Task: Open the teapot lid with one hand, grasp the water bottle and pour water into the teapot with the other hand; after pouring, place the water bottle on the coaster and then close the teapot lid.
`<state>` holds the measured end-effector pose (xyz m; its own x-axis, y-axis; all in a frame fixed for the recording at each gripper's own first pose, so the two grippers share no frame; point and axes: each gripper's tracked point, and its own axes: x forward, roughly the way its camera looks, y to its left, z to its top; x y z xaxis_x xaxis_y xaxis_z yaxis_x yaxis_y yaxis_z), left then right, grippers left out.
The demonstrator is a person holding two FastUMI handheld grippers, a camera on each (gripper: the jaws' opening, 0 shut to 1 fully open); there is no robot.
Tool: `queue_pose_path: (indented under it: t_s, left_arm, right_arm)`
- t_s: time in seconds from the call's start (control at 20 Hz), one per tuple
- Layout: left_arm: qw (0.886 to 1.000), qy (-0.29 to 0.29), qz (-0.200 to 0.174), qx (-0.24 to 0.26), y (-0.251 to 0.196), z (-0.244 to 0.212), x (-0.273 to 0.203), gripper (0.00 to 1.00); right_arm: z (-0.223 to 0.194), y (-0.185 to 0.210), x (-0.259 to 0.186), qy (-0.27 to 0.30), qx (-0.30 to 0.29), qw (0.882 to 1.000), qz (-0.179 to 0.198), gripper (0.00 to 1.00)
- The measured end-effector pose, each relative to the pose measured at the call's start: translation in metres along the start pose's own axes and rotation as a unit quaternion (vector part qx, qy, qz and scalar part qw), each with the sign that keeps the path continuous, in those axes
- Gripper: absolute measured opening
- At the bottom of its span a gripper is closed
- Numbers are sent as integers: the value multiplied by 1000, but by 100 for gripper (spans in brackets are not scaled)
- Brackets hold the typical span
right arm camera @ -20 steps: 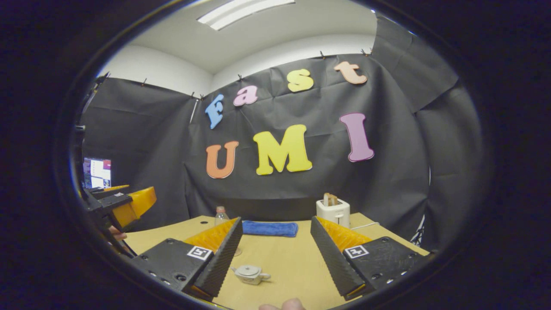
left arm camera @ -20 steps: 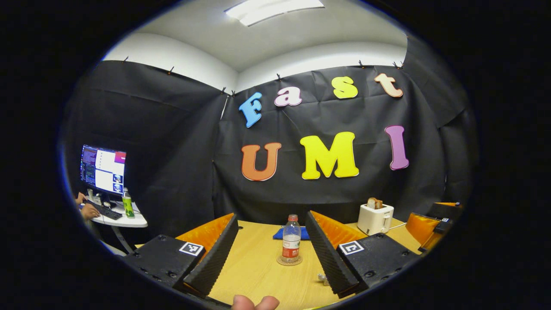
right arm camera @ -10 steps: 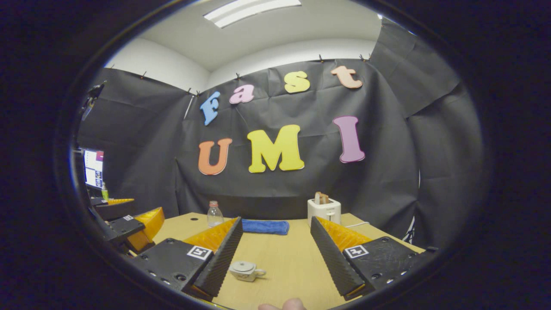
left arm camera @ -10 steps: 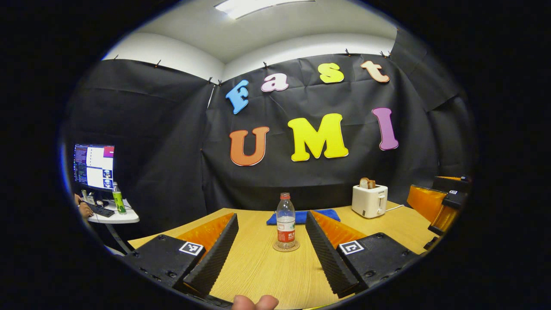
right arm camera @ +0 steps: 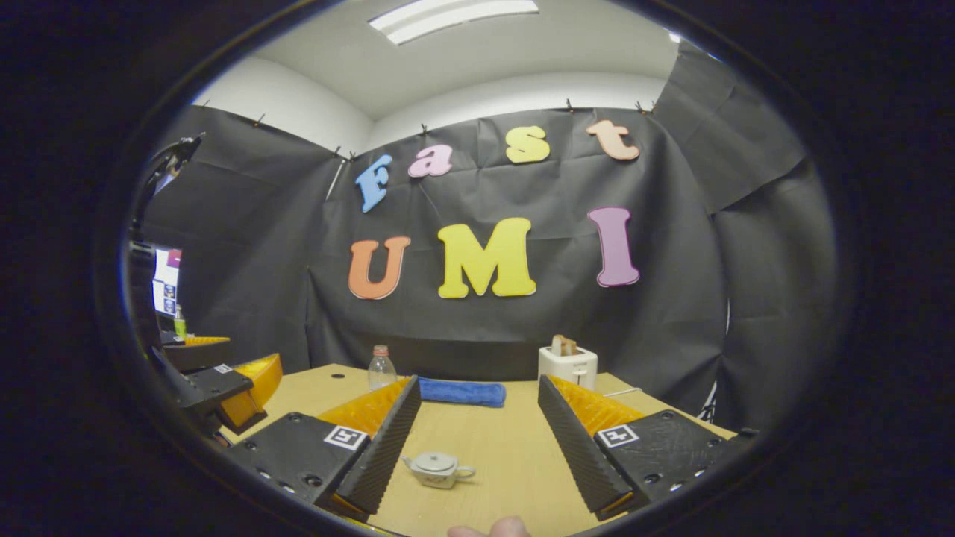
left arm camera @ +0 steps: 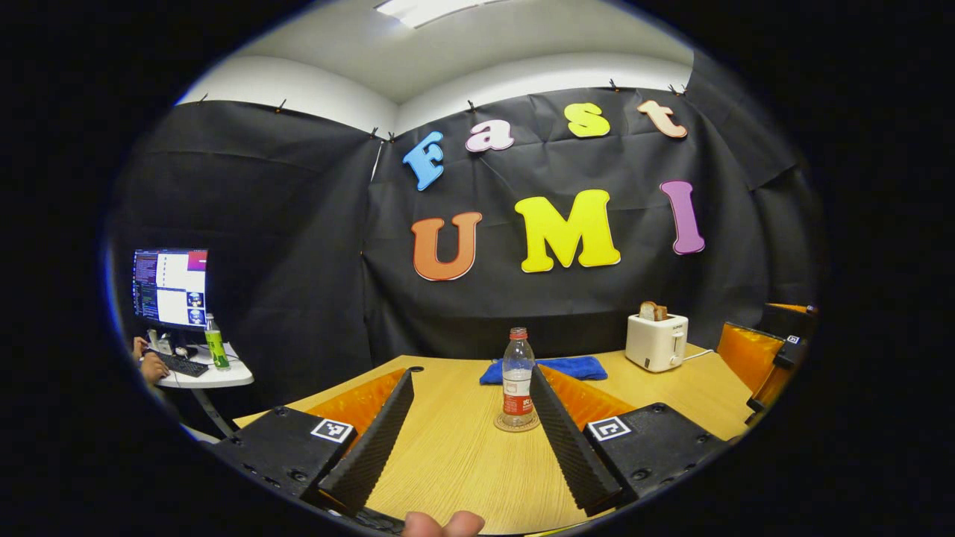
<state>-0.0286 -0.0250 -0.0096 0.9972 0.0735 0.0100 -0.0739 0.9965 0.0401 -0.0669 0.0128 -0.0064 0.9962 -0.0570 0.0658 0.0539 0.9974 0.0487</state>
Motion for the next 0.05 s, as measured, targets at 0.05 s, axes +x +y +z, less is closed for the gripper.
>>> queue_pose_path:
  t_s: [0.05]
  left_arm:
    - [1000, 1, -3, 3, -1, 0, 0, 98]
  right_arm:
    - [0, -1, -1, 2, -2, 1000, -3, 95]
